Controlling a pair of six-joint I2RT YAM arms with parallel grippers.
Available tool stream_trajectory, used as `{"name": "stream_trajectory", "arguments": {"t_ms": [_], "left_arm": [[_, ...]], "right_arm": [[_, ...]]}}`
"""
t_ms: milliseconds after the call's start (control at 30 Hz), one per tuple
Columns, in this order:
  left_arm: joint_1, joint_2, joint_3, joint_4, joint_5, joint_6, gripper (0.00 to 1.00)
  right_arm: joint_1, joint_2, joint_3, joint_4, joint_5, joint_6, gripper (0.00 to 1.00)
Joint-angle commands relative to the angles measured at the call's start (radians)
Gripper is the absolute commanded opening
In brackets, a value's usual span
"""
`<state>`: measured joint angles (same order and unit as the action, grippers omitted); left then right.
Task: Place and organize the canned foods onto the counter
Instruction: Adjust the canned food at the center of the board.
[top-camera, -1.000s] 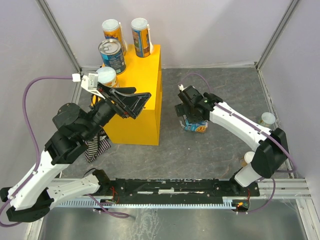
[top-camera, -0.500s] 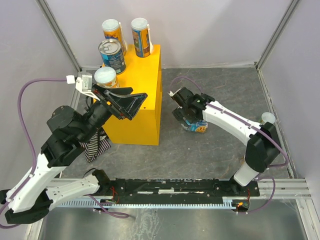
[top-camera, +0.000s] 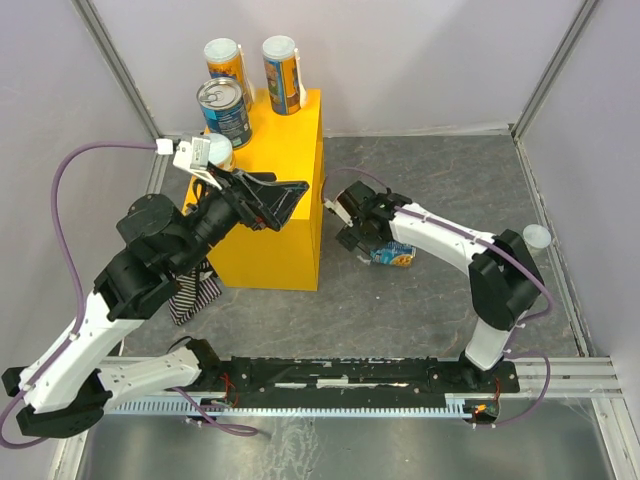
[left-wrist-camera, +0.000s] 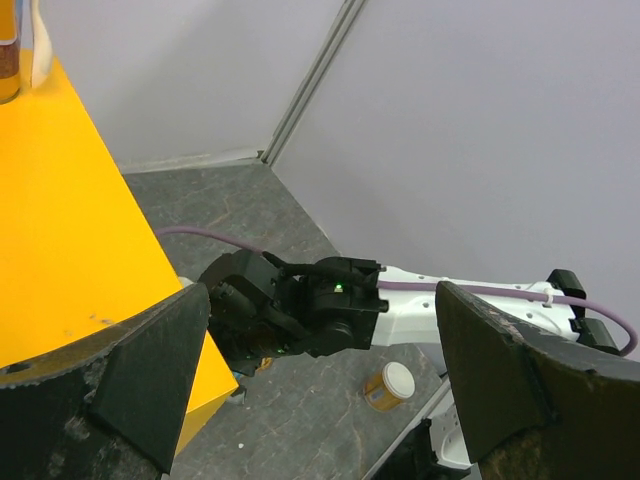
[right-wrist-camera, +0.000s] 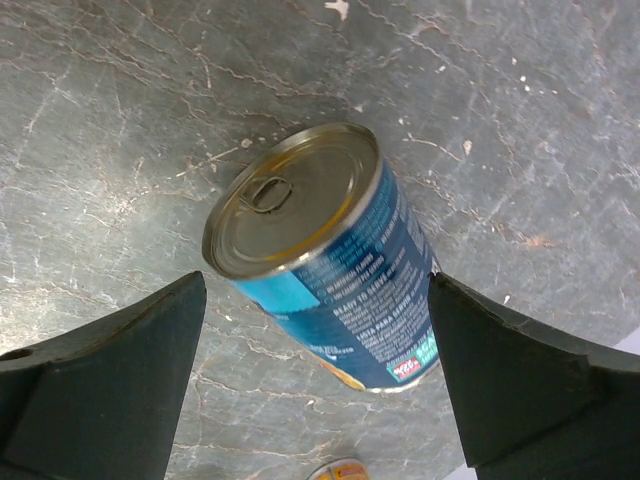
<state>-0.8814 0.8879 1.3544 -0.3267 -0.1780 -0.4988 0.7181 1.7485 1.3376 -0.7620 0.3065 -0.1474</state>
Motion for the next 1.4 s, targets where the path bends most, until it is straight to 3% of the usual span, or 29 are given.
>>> {"name": "stream_trajectory", "arguments": {"t_ms": [0, 733, 1367], "left_arm": [[0.001, 0.015, 0.072, -0.014, -0.014, 0.04, 1.0], [0.002, 0.043, 0.127, -0.036, -0.045, 0.076, 1.0], [0.001, 0.004, 0.094, -0.019, -0.039, 0.071, 1.0]], "right_arm": [[-0.015, 0.024, -0.006, 0.07, -0.06, -0.066, 0.99], [-0.091, 0.184, 0.004, 0.045, -0.156, -0.062, 0.99], [-0.139, 0.279, 0.033, 0.006, -0.058, 0.059, 0.97]]}}
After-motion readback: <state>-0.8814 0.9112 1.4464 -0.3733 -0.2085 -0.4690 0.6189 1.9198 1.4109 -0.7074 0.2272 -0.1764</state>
